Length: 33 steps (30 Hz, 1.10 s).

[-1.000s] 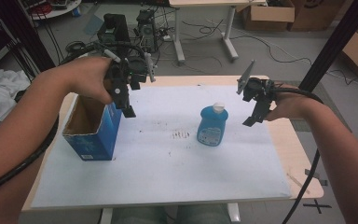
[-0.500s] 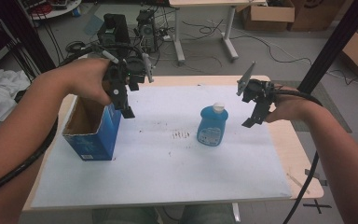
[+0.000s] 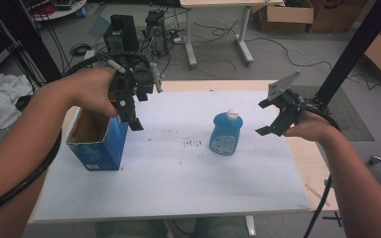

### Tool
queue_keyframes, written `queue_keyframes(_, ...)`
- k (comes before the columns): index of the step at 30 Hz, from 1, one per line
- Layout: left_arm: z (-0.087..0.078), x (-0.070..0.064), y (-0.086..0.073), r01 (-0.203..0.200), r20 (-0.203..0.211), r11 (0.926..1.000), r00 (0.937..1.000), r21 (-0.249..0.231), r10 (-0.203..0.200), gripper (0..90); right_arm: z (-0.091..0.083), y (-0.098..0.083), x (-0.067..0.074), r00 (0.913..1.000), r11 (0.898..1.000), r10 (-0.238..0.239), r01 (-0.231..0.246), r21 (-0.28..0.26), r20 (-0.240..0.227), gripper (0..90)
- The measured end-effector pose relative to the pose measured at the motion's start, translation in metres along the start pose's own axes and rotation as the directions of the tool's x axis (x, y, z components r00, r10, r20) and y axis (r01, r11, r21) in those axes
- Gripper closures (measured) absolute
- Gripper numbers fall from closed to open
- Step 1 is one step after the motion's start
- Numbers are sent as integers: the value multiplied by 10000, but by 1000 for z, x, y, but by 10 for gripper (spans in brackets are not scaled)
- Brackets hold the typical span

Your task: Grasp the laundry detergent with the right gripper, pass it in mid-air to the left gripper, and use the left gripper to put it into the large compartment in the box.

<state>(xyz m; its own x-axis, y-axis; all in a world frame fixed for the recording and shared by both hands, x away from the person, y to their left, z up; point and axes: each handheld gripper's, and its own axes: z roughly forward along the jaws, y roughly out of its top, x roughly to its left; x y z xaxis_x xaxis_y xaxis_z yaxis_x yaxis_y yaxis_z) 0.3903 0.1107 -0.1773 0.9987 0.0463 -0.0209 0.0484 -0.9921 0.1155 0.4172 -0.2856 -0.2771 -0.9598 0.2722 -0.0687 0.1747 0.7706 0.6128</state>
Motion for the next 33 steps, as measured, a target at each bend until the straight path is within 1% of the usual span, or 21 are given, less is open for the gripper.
queue_keyframes(1,0,0,0,4,22,10000,10000,-1,-4,1,3,-9,3,9998,9982,207,-202,-558,74,0)
queue_keyframes(3,0,-1,-1,-19,8,10000,10000,-33,19,1,6,-19,4,9992,9948,371,-354,-956,158,0)
queue_keyframes(4,0,-2,-3,-22,18,9999,10000,-102,22,1,6,-19,4,9992,9948,371,-354,-956,158,0)
queue_keyframes(5,0,-2,-4,-15,20,9999,10000,-134,16,1,11,-28,6,9983,9909,563,-536,-1238,180,0)
queue_keyframes(6,1,-2,-5,-7,29,9999,10000,-137,7,1,13,-33,8,9975,9882,658,-619,-1399,237,0)
queue_keyframes(8,3,-2,-6,10,54,9999,10000,-105,-9,1,20,-44,10,9959,9823,885,-844,-1674,169,0)
queue_keyframes(11,4,-2,-8,15,76,9999,10000,-99,-14,1,33,-59,16,9932,9748,1155,-1105,-1939,146,0)
queue_keyframes(12,5,-3,-8,18,73,9999,10000,-155,-17,1,37,-63,17,9921,9713,1246,-1194,-2056,121,0)
queue_keyframes(13,5,-3,-8,40,76,9999,10000,-142,-39,1,46,-70,19,9906,9662,1359,-1296,-2230,128,0)
queue_keyframes(14,5,-3,-9,34,79,9999,10000,-107,-34,1,46,-70,19,9906,9662,1359,-1296,-2230,128,0)
queue_keyframes(15,5,-4,-9,19,96,9999,10000,-121,-17,1,54,-74,21,9893,9603,1450,-1376,-2426,127,0)
queue_keyframes(16,5,-4,-9,19,96,9999,10000,-121,-17,1,54,-74,21,9893,9603,1450,-1376,-2426,127,0)
queue_keyframes(17,6,-5,-9,17,94,9999,10000,-160,-16,1,62,-77,23,9877,9538,1564,-1492,-2610,70,0)
queue_keyframes(18,6,-5,-9,17,94,9999,10000,-160,-16,1,62,-77,23,9877,9538,1564,-1492,-2610,70,0)
queue_keyframes(20,6,-6,-9,22,94,9999,10000,-161,-21,1,70,-78,24,9871,9496,1600,-1522,-2739,60,0)
queue_keyframes(23,6,-6,-9,11,108,9999,9999,-133,-10,1,82,-78,24,9856,9440,1690,-1628,-2871,-34,0)
queue_keyframes(25,7,-7,-10,37,112,9999,9999,-137,-36,1,90,-77,24,9857,9423,1681,-1635,-2920,-93,0)
queue_keyframes(26,7,-7,-10,48,102,9999,9999,-128,-47,1,97,-75,24,9859,9408,1668,-1630,-2973,-127,0)
queue_keyframes(28,7,-7,-10,39,117,9999,9999,-119,-38,1,100,-74,25,9859,9397,1666,-1631,-3006,-141,0)
queue_keyframes(32,8,-8,-11,49,137,9999,9999,-101,-48,1,110,-72,25,9859,9329,1659,-1637,-3208,-207,0)
queue_keyframes(33,8,-8,-11,75,140,9999,9999,-88,-74,1,115,-71,24,9860,9305,1654,-1626,-3282,-194,0)
